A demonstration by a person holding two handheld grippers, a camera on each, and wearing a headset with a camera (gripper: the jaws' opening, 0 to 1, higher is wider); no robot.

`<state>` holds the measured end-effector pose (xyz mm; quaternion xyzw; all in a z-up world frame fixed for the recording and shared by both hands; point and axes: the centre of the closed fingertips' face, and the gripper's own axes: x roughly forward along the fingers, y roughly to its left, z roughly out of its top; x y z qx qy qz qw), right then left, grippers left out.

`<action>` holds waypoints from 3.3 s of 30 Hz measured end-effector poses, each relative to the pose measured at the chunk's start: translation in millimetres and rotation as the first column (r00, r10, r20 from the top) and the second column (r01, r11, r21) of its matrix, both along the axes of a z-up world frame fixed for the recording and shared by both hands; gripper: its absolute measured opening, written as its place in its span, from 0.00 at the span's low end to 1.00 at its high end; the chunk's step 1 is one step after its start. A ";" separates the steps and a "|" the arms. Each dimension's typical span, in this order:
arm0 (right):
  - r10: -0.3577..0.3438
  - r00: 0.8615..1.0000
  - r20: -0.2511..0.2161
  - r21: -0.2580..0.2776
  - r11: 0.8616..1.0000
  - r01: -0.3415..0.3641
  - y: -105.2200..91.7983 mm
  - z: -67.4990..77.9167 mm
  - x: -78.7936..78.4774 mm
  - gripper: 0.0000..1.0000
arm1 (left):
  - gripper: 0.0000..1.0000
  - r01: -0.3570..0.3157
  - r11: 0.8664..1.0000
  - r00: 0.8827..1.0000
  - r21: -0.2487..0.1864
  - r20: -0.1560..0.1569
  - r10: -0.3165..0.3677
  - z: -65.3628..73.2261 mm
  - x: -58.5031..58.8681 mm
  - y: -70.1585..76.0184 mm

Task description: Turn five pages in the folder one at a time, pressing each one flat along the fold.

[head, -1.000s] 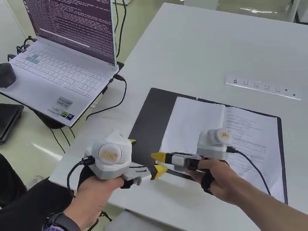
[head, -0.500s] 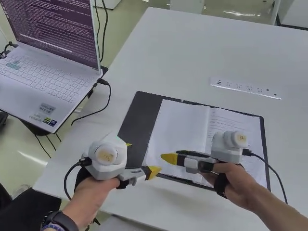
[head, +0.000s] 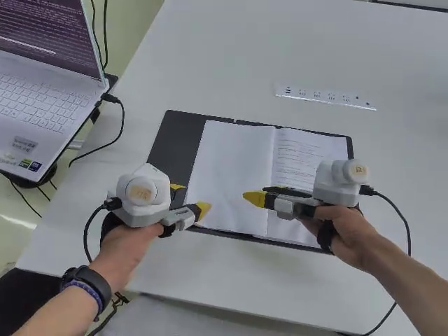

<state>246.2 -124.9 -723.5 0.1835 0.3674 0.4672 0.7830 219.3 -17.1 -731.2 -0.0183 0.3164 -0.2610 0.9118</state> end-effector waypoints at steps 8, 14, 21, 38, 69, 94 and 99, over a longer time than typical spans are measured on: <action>-0.035 0.999 -0.029 0.009 0.999 0.035 -11.5 -8.1 5.7 0.43 | 0.12 -0.039 0.998 0.997 0.045 -0.060 0.042 -28.6 -4.1 12.3; -0.032 0.999 -0.031 0.008 0.999 0.033 -9.4 -12.1 12.0 0.42 | 0.00 -0.039 0.995 0.993 0.093 -0.110 0.049 -50.8 -12.0 18.0; 0.047 0.999 0.017 -0.035 0.998 -0.046 -4.4 -20.6 13.4 0.40 | 0.00 -0.043 0.991 0.993 0.124 -0.101 0.056 -54.1 -15.2 19.7; -0.005 0.993 0.122 -0.017 1.000 0.008 1.7 -9.8 47.6 0.14 | 0.00 -0.045 0.993 0.992 0.108 -0.115 0.057 -55.3 -13.9 22.3; -0.094 0.992 0.089 0.021 0.996 0.092 -13.4 -34.4 83.2 0.00 | 0.00 -0.040 0.995 0.991 0.091 -0.121 0.051 -58.2 -12.3 21.6; -0.300 0.953 0.044 0.072 0.952 0.297 -18.1 -42.4 169.0 0.00 | 0.00 -0.037 0.995 0.991 0.088 -0.127 0.048 -58.4 -12.0 22.1; -0.399 0.917 0.015 0.100 0.913 0.395 -20.4 -42.2 193.0 0.00 | 0.00 -0.034 0.996 0.991 0.088 -0.127 0.045 -58.3 -12.2 22.1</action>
